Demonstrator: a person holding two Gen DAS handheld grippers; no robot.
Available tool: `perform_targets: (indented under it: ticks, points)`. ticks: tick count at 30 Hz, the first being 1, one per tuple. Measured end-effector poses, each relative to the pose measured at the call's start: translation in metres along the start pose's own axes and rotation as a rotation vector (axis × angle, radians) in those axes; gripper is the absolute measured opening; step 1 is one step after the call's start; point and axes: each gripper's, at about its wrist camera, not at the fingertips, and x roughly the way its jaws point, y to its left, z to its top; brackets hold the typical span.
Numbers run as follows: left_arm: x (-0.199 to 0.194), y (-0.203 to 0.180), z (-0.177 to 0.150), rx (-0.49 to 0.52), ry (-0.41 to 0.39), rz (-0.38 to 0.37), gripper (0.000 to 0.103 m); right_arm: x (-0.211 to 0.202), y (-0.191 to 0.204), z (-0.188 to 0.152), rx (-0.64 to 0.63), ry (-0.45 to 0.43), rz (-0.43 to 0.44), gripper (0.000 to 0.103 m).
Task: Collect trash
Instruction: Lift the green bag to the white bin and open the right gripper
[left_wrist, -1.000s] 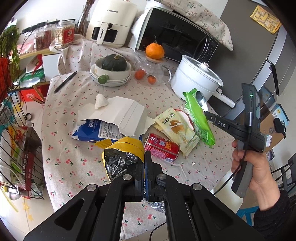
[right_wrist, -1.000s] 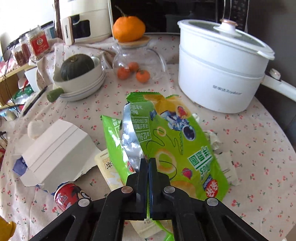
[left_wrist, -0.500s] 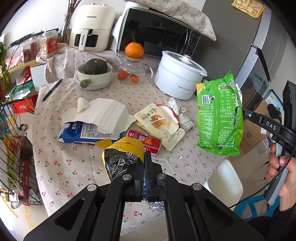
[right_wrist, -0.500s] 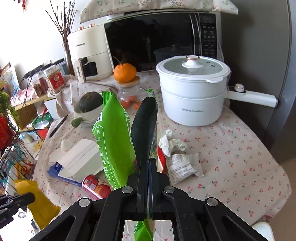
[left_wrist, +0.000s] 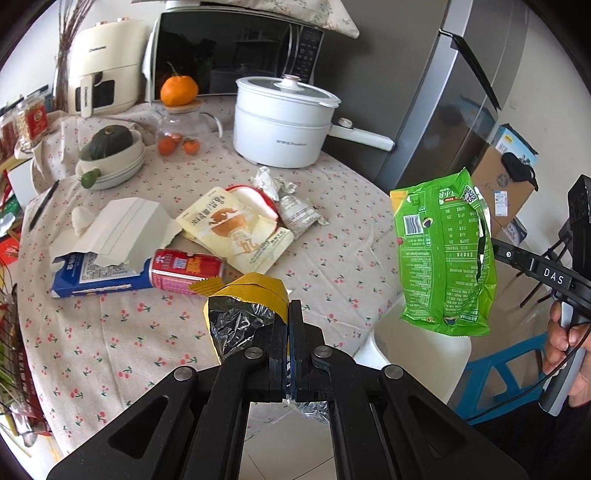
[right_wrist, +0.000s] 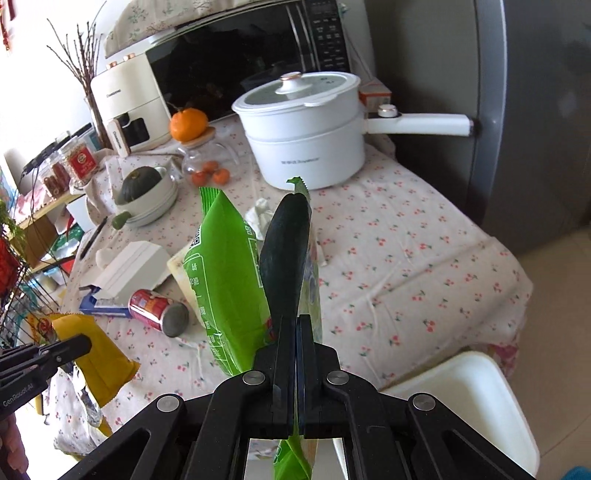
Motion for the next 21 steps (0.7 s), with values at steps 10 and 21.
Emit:
perform_targets:
  ticks: [10, 21]
  points:
    - [0.027, -0.084, -0.015, 0.176, 0.025, -0.089, 0.000, -0.008, -0.083, -0.049, 0.073, 0.118, -0.103, 0.000]
    - [0.071, -0.145, -0.027, 0.263, 0.082, -0.154, 0.000, 0.023, -0.146, -0.086, 0.184, 0.267, -0.159, 0.000]
